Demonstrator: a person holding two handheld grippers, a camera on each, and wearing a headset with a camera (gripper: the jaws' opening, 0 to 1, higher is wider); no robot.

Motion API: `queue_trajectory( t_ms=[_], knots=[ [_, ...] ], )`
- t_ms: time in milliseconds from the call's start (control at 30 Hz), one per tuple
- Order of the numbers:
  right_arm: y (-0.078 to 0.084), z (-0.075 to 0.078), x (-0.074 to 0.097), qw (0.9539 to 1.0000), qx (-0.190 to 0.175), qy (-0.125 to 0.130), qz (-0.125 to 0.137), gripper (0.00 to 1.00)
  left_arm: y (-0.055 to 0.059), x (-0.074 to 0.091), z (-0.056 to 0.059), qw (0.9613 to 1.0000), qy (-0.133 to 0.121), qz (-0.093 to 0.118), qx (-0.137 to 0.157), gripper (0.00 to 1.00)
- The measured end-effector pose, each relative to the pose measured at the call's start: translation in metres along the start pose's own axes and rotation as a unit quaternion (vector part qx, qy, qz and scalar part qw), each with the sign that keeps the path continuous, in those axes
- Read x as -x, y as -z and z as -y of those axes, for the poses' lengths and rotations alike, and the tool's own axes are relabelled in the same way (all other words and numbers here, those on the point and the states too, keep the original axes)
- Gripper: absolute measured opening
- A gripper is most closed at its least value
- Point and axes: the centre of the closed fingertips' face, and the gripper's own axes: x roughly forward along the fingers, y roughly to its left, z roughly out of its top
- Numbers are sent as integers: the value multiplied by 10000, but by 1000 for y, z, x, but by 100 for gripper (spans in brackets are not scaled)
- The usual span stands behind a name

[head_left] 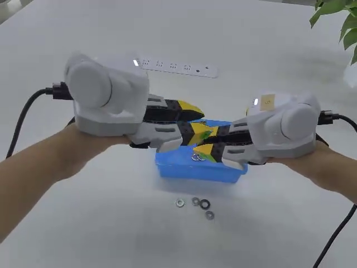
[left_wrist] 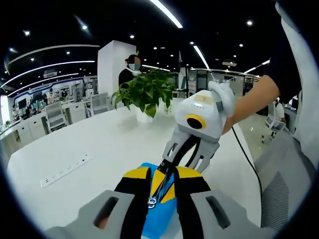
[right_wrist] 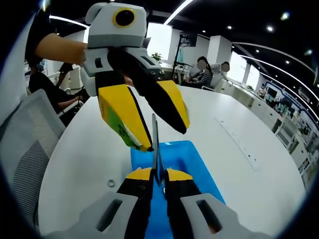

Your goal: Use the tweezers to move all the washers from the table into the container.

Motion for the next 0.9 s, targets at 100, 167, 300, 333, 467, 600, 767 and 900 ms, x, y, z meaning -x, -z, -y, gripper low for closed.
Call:
queue_trajectory(
  t_ms=[100, 167, 300, 333, 467, 600, 767, 900],
  knots=[
    [-2, -1, -1, 10000, 19, -19, 20, 10, -1, 0, 2, 10000, 97, 3, -16, 18],
    [-3, -1, -1, 10000, 36, -25, 23, 10, 0, 0, 3, 9999, 144, -36, -51, 14],
    [-6, -1, -2, 10000, 45, -30, 54, 10, 5, 2, 4, 9996, 207, -169, -116, 13],
    [-6, -2, -2, 10000, 46, -33, 56, 10, 6, 2, 4, 9995, 218, -193, -149, 13],
    [-7, -2, -2, 10000, 64, -34, 57, 10, 9, 3, 6, 9990, 287, -265, -240, 7],
    [-6, -4, -3, 10000, 86, -48, 15, 10, 11, 4, 5, 9979, 306, -360, -443, 6],
    [-5, -6, -2, 9999, 131, 2, -37, 11, 12, 4, 4, 9958, 266, -449, -751, 6],
    [-5, -4, -1, 9999, 93, 78, -34, 13, 11, 6, 3, 9956, 205, -442, -807, 5]
  ],
)
